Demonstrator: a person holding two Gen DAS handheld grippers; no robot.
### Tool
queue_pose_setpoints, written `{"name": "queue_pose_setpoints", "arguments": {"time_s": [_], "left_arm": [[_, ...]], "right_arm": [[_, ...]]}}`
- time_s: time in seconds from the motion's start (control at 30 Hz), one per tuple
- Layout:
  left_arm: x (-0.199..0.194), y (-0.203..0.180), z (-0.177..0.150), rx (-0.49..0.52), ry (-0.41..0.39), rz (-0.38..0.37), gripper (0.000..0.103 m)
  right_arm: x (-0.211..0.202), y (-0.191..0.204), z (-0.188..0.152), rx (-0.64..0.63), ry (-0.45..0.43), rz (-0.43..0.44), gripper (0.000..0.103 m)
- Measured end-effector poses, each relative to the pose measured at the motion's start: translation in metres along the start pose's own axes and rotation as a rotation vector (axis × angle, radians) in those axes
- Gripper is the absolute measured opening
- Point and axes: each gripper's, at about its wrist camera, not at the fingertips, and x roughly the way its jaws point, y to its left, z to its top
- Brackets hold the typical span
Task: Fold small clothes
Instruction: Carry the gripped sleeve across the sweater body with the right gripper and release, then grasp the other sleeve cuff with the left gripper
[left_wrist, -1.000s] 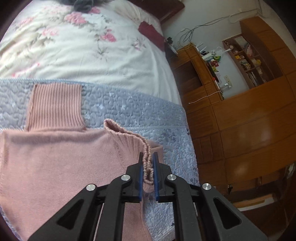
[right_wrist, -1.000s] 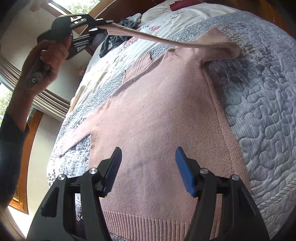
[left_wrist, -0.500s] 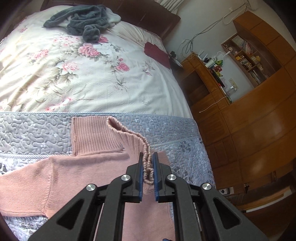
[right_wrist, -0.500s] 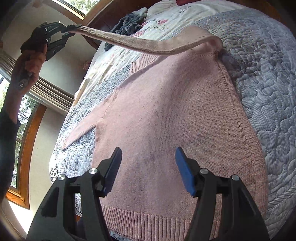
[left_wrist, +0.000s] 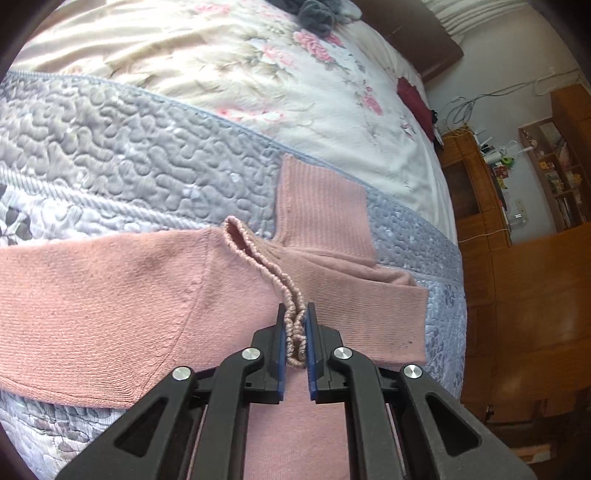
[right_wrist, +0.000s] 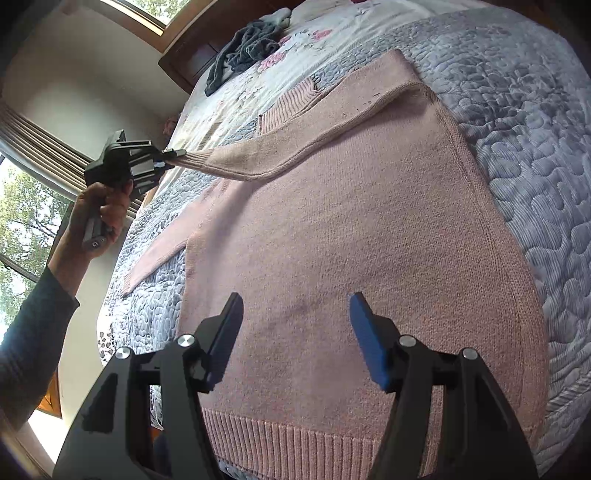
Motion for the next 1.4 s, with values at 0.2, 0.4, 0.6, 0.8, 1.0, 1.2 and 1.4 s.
{"name": "queue_pose_setpoints", "arguments": {"time_s": [0.2,0.4,0.6,0.8,1.0,1.2,1.4], "left_arm": [[0.027,0.049,-0.005,-0.066,0.044,0.086,0.009],[0.001,0.053,-0.014,-0.044,-0.091,0.223,0.030],[0.021,0.036,-0.021,-0.051,-0.069,-0.014,0.043],[0.065,0.068,-0.031,-0.149,-0.014,0.015,0.039],[0.006,0.105,-0.031,-0.230,-0.110,0.019,0.051],[-0.111,0.178,-0.052,-0.337,-0.350,0.018,0.077],[-0.225,0.287,-0.104,-0.532,-0.591,0.098,0.077]], "right_arm": [[0.004,0.004,0.000,-0.008,0.007,-0.003,0.061],[0.002,0.011,0.002,-0.019,0.002,0.003,0.061],[0.006,0.023,0.002,-0.030,0.009,0.010,0.061],[-0.002,0.037,0.003,-0.052,0.017,-0.005,0.061],[-0.010,0.048,0.002,-0.081,0.021,-0.029,0.061],[-0.004,0.078,0.000,-0.126,0.025,-0.013,0.064],[0.017,0.106,-0.005,-0.167,0.063,0.019,0.064]]}}
